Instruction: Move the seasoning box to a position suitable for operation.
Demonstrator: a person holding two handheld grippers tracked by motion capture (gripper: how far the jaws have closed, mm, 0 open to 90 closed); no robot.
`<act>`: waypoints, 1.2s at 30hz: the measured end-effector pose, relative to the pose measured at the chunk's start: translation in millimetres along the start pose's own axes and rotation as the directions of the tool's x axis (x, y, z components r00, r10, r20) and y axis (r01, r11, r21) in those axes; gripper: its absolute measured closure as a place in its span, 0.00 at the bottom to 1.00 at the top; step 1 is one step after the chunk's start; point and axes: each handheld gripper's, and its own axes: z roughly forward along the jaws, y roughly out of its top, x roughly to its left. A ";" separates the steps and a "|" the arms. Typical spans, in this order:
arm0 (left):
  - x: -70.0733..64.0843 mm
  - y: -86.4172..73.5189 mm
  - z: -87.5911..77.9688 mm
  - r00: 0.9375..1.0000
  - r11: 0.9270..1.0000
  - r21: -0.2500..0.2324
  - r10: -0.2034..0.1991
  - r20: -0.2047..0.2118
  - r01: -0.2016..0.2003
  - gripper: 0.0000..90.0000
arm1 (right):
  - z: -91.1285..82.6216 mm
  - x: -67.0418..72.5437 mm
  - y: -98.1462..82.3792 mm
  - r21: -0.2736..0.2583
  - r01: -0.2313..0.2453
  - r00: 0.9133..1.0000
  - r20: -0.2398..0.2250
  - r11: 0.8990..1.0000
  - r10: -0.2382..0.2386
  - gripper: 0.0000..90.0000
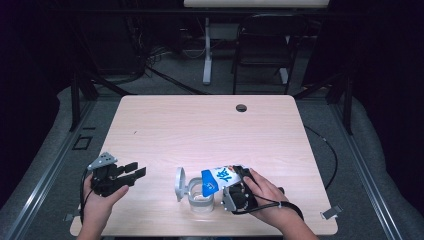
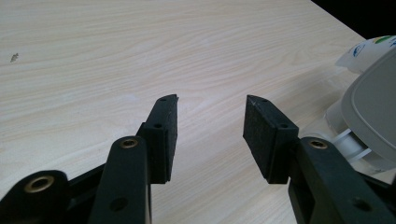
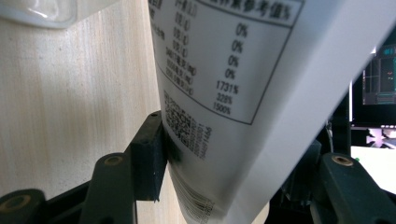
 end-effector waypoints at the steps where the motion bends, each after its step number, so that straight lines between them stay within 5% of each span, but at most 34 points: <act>1: -0.1 0.0 0.0 1.000 1.000 0.000 0.000 0.000 0.000 0.61 | -0.5 0.6 0.2 0.002 0.007 1.000 0.002 1.000 -0.007 0.48; 36: 1.8 -0.8 0.0 1.000 1.000 -0.001 -0.005 -0.003 0.005 0.61 | -4.2 -4.1 4.5 0.041 0.101 0.995 0.000 0.994 -0.101 0.48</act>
